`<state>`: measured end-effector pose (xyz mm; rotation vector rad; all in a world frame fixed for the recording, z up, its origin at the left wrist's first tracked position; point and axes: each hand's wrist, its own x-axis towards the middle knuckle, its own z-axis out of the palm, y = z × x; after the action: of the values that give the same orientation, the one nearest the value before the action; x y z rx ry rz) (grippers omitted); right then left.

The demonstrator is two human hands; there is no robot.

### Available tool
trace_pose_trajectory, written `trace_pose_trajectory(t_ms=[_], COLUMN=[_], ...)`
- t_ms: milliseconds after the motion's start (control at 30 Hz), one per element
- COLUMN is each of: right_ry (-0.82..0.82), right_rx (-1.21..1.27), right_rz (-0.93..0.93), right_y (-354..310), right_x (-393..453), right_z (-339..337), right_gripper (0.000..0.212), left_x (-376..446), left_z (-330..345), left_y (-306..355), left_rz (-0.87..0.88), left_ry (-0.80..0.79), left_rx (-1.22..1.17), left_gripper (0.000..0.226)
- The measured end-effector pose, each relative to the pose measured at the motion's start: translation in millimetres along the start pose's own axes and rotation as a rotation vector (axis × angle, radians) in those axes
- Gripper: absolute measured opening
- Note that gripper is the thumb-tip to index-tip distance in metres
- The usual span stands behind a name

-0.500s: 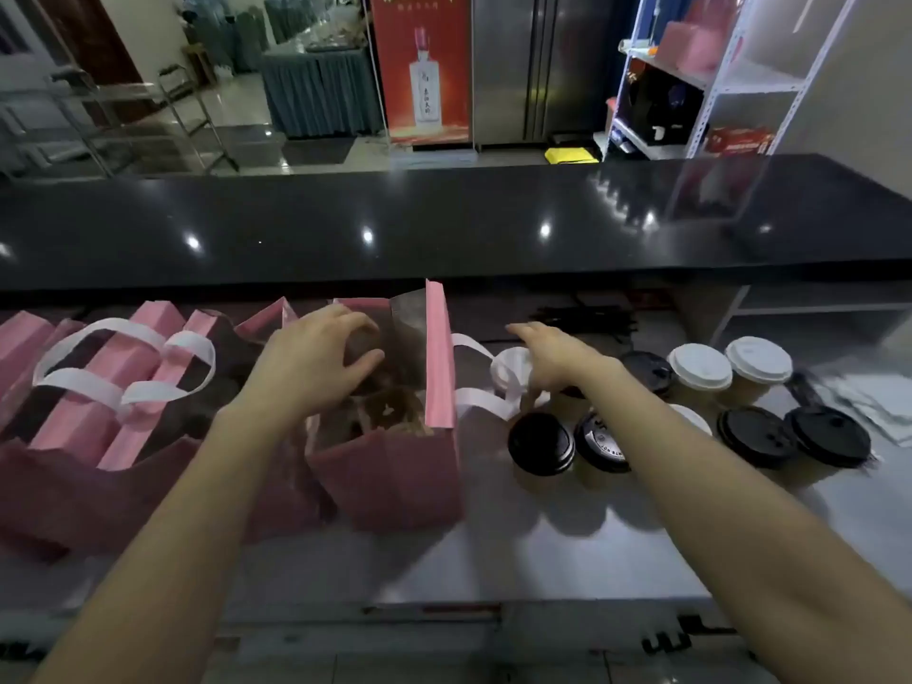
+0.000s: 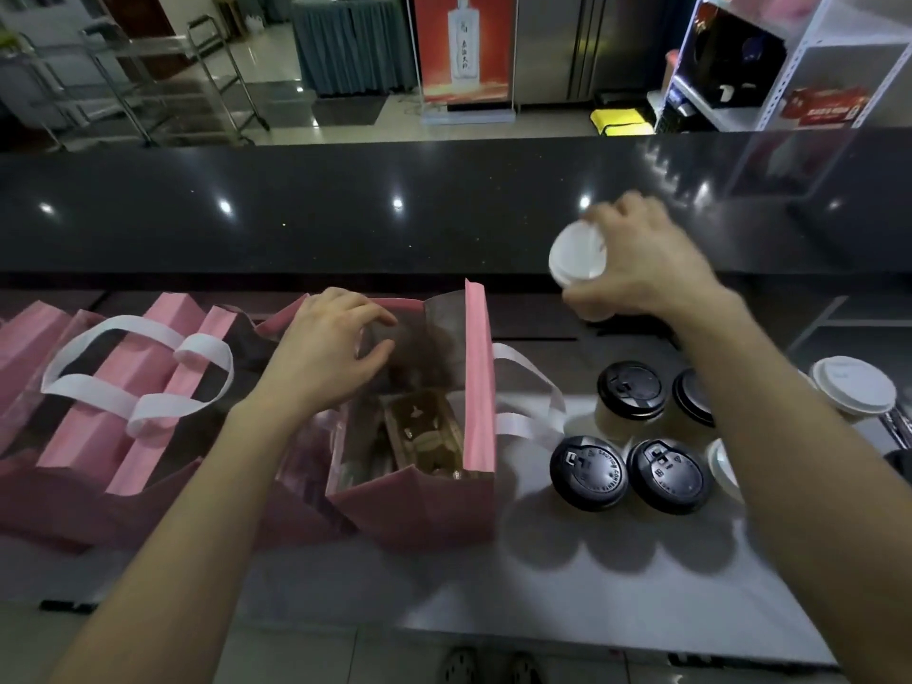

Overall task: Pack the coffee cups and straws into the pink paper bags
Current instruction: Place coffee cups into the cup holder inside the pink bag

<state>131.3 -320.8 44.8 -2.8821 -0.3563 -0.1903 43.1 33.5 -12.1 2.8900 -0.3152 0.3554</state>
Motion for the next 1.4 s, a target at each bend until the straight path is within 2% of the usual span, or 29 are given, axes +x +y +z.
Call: trace_pose_trajectory(t_ms=[67, 133, 233, 367, 500, 767, 833, 933, 1233, 1400], right_ry=[0.121, 0.144, -0.037, -0.346, -0.494, -0.514, -0.515, -0.515, -0.554, -0.449], right_rx=[0.174, 0.315, 0.351, 0.14, -0.004, -0.363, -0.354, -0.363, -0.296, -0.253], right_rz=[-0.04, -0.114, -0.245, -0.344, -0.401, -0.464, -0.45, -0.467, -0.439, -0.377], right_y=[-23, -51, -91, -132, -153, -164, -163, -161, -160, -163], right_x=[-3, -6, -11, -9, -3, 17, 22, 25, 28, 22], right_z=[-28, -44, -46, -10, 32, 108, 121, 138, 156, 161], right_gripper=[0.096, 0.092, 0.089, 0.084, 0.09, 0.102, 0.102, 0.114, 0.113, 0.093], left_x=[1, 1, -3, -11, -15, -12, -12, -13, -16, -18], left_z=[1, 3, 4, 7, 13, 22, 21, 18, 14, 14], left_y=[-8, -17, -30, -45, -54, -59, -59, -58, -52, -50], left_rz=[0.009, 0.026, 0.041, 0.045, 0.06, 0.13, 0.139, 0.154, 0.167, 0.154], left_ry=[0.016, -0.003, -0.087, -0.244, -0.286, -0.285, -0.277, -0.275, -0.271, -0.267], left_rx=[0.0, 0.016, -0.005, -0.078, -0.146, -0.156, -0.149, -0.139, -0.126, -0.133], left_gripper=[0.027, 0.033, 0.065, 0.115, 0.136, 0.143, 0.144, 0.143, 0.142, 0.141])
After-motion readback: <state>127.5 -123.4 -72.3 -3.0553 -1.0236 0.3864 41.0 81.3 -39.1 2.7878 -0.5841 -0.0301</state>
